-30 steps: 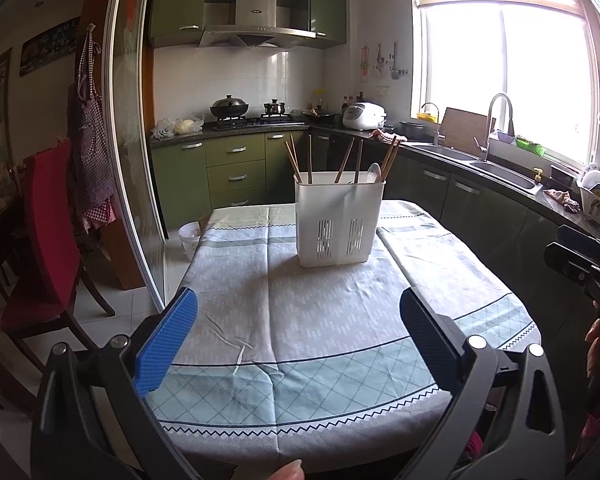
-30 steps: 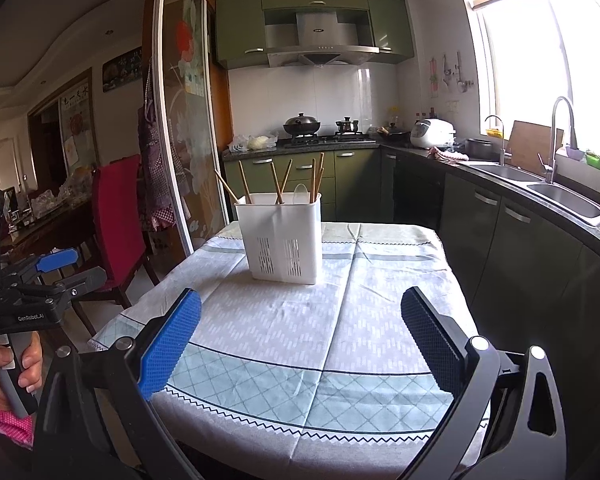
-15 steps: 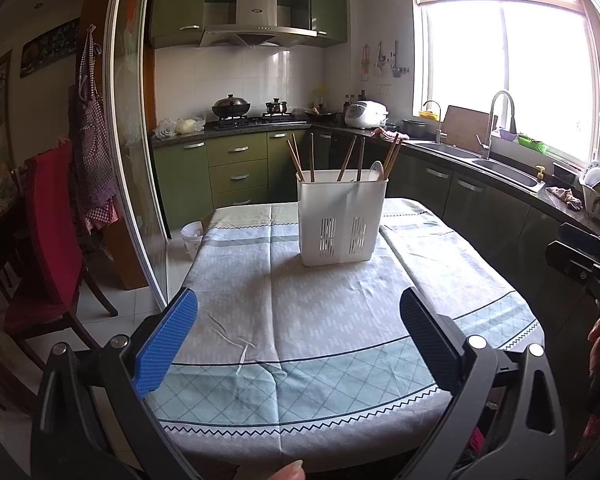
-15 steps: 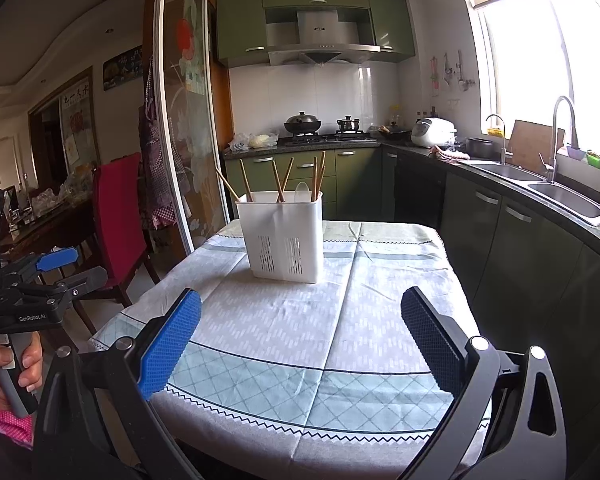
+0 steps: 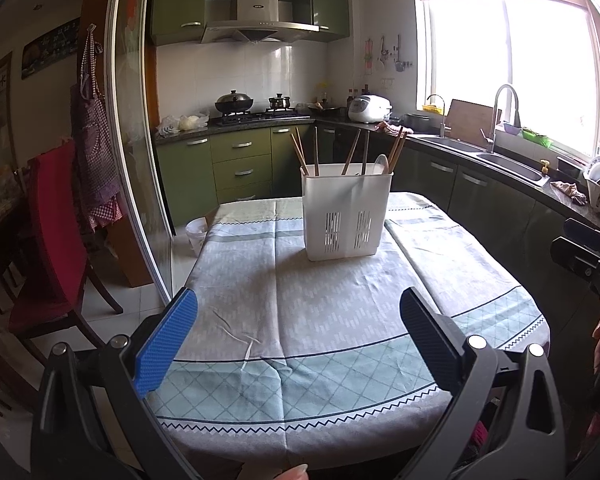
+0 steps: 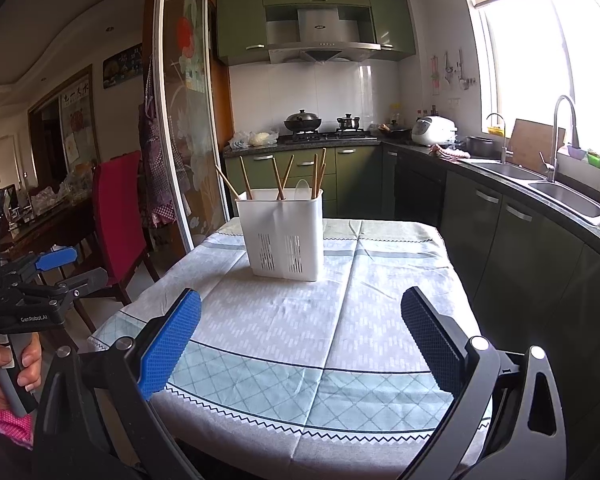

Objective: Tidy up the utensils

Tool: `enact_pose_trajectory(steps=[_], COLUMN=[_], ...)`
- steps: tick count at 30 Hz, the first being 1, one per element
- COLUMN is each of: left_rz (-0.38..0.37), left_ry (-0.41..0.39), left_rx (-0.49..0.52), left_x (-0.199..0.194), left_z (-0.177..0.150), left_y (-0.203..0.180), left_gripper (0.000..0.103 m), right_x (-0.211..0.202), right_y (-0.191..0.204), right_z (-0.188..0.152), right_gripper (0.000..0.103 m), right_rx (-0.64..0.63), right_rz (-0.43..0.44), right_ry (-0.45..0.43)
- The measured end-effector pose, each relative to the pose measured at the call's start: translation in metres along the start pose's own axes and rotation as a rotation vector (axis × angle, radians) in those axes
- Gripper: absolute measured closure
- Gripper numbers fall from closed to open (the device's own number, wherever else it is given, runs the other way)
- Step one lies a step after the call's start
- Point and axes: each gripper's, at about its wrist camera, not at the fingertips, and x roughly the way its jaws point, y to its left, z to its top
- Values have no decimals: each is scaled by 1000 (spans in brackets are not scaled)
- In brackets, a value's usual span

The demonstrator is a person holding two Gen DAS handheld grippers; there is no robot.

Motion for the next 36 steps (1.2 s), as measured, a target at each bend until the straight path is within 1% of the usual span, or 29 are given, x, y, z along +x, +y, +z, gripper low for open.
enact_pose_trajectory(steps=[13, 16, 20, 22, 27, 30, 36], left_rz=[-2, 0, -15, -9, -8, 8, 6], left_ry=[6, -1, -19, -22, -3, 6, 3], left_rx=[-1, -2, -12, -11, -15, -10, -3], left_x=[2, 1, 0, 1, 5, 7, 6], left_z=[0, 0, -1, -1, -1, -1, -2], left_y=[1, 1, 4, 4, 5, 5, 4], left_gripper=[7, 7, 7, 7, 7, 7, 7], right_x=[3, 4, 4, 4, 6, 6, 9], right_y=[0, -1, -1, -1, -3, -3, -5], right_z=[-4, -6, -6, -6, -8, -9, -10], right_gripper=[4, 4, 4, 4, 4, 4, 4], right_rx=[-1, 1, -1, -2, 0, -1, -1], right_rz=[0, 2, 0, -1, 1, 0, 3], right_ry=[5, 6, 6, 7, 10, 11, 16])
